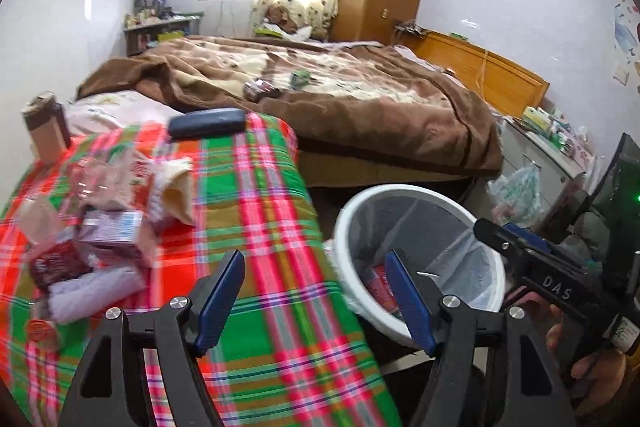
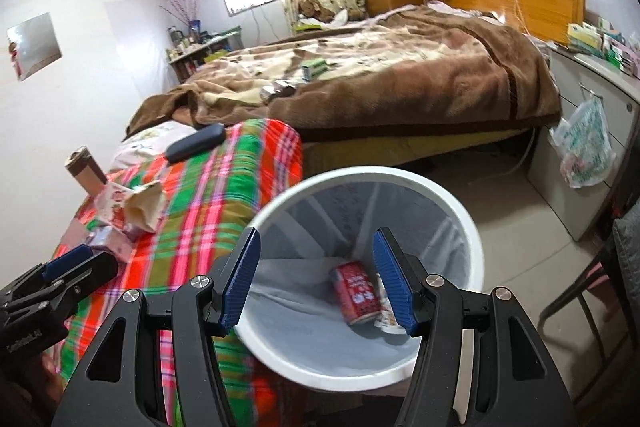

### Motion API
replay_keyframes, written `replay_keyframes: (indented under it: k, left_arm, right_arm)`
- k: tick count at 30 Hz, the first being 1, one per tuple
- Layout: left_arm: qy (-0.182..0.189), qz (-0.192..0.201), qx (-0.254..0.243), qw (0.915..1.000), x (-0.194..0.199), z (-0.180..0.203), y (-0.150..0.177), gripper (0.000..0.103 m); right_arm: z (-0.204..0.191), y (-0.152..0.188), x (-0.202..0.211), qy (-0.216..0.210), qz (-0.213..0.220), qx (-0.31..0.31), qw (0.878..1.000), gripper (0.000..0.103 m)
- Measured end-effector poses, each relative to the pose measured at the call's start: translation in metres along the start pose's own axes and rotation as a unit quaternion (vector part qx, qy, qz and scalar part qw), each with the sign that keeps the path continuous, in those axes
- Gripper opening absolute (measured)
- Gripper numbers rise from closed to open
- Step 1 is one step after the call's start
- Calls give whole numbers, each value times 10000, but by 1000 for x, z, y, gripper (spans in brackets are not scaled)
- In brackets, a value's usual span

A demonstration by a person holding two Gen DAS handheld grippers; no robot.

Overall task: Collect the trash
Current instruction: 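Move both grippers back over the bed toward the remaining trash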

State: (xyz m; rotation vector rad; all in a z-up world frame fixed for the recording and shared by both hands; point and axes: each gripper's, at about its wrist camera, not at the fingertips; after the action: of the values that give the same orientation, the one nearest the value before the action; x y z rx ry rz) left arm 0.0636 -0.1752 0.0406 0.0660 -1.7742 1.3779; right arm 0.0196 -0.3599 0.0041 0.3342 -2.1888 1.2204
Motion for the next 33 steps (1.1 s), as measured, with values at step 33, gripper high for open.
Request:
replay_keyframes:
  k: [33]
  left_arm:
    - [-1578, -355, 1544, 9747, 66, -192, 115, 73]
  right_arm:
    - [-140, 66, -53, -1091, -817, 1427, 9803, 60]
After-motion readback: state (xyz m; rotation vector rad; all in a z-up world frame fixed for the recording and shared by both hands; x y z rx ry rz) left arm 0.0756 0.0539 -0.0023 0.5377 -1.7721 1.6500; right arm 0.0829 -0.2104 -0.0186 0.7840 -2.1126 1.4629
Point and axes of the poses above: each gripper's, at about its wrist camera, not at the fingertips, and x roughly against the way its jaws point, z to its right, y to its underside, and after that the axes turned 12 degrees about -x, right-handed
